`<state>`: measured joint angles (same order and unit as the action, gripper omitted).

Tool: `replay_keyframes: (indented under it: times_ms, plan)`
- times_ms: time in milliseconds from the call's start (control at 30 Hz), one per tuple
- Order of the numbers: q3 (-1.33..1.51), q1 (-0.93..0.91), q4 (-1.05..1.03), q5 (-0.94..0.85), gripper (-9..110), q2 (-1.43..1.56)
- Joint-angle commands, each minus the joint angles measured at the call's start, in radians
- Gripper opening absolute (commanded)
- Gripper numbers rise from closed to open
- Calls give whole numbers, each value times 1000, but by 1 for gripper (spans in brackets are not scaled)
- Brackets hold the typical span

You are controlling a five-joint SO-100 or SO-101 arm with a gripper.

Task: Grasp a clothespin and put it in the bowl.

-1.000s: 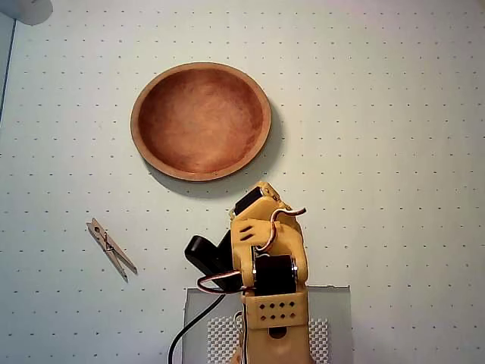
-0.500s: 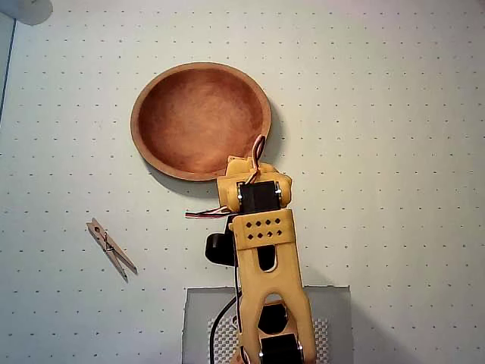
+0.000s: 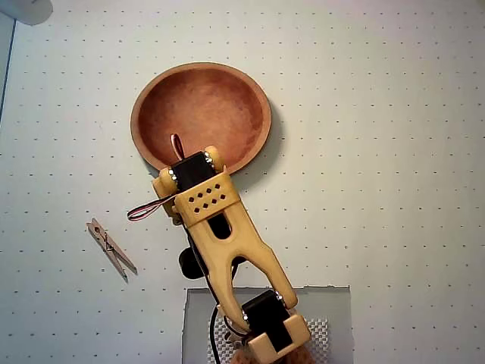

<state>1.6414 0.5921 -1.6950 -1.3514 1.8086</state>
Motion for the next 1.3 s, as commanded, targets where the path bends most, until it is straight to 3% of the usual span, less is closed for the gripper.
replay_keyframes:
  times_ms: [0, 233, 567, 1267]
  plan:
    - [-86, 104, 20, -6, -3, -17]
    - [-250, 353, 28, -6, -3, -209]
    - [-485, 476, -28, -21, -3, -423]
    - [-787, 270, -58, -72, -3, -672]
